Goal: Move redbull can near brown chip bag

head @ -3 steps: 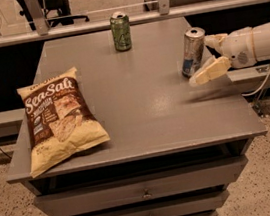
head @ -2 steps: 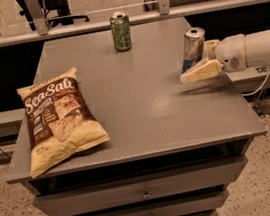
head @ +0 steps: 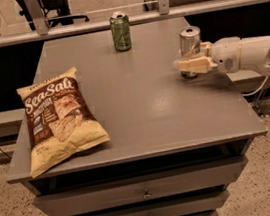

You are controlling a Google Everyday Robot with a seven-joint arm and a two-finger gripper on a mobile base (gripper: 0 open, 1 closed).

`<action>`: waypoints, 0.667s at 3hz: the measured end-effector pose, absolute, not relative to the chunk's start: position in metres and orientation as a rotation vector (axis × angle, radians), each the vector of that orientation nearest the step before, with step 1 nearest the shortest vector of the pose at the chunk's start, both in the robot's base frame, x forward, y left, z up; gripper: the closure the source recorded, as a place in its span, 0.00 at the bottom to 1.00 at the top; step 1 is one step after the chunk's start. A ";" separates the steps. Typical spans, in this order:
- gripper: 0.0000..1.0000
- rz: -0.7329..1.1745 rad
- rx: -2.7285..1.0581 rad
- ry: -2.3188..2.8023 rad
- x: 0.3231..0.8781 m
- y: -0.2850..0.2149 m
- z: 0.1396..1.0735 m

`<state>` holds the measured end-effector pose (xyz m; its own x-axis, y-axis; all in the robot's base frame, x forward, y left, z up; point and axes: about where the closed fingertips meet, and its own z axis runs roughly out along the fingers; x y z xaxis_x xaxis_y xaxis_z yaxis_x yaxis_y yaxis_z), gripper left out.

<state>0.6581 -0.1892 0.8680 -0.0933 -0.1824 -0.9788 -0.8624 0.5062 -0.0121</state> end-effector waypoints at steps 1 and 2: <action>0.88 0.729 -0.943 1.547 0.643 -0.188 0.900; 1.00 0.732 -0.948 1.545 0.643 -0.185 0.901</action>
Offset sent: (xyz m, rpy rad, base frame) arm -0.0126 0.0010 0.0275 0.0050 -0.0325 0.0172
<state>0.6433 -0.1851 0.9007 -0.0513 -0.1795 -0.9824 -0.8739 0.4843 -0.0428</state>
